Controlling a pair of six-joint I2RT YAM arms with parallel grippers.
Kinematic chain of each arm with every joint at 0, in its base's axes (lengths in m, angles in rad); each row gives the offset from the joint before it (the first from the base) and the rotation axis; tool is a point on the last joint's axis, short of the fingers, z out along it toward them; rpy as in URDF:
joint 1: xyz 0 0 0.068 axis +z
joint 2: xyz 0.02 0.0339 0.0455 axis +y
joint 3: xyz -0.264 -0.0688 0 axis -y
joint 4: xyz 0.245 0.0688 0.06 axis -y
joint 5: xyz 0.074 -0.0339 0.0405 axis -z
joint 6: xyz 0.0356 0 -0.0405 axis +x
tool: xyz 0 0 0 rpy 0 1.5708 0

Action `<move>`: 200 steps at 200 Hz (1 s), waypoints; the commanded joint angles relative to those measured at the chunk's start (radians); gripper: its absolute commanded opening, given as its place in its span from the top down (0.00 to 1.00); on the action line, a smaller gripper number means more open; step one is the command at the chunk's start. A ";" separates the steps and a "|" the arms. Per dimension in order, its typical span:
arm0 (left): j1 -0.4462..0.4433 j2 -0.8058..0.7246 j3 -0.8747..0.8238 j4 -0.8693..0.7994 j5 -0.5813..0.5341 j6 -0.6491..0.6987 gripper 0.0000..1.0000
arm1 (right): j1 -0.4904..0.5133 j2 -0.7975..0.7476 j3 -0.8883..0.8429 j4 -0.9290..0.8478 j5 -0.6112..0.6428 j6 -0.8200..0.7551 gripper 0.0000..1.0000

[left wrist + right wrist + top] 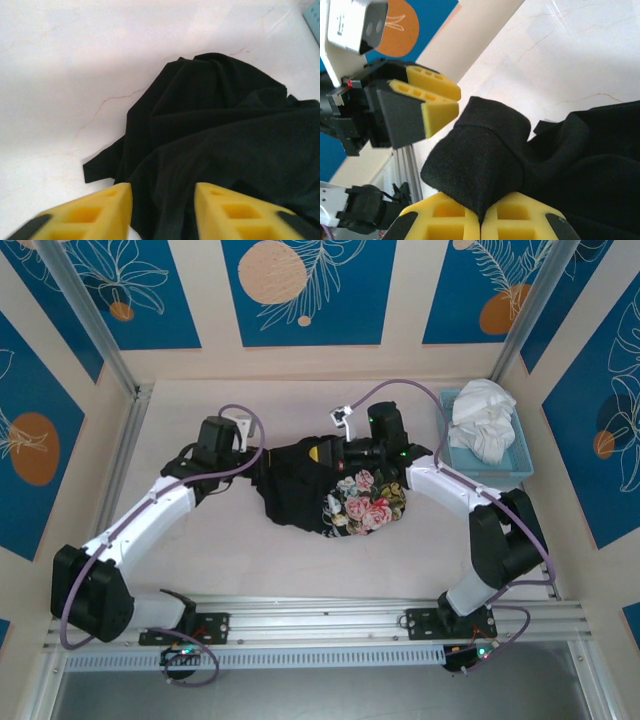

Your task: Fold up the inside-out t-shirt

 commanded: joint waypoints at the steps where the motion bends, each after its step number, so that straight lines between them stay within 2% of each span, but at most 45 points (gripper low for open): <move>1: -0.046 -0.086 -0.006 -0.043 -0.021 0.000 0.51 | -0.028 -0.015 -0.028 0.106 -0.086 0.124 1.00; 14: -0.084 -0.121 -0.039 -0.008 0.027 -0.003 0.47 | -0.036 -0.011 -0.030 0.120 -0.093 0.148 1.00; 39: -0.120 -0.122 -0.102 0.125 0.213 -0.052 0.48 | -0.036 -0.011 -0.030 0.118 -0.093 0.152 1.00; 64: -0.123 -0.044 -0.092 0.199 0.321 -0.083 0.54 | -0.041 -0.012 -0.031 0.114 -0.098 0.150 1.00; 136: -0.118 0.136 -0.006 0.224 0.285 -0.049 0.64 | -0.048 -0.018 -0.038 0.111 -0.098 0.153 1.00; 200: -0.099 0.174 0.001 0.279 0.278 -0.068 0.59 | -0.052 -0.017 -0.039 0.093 -0.095 0.138 1.00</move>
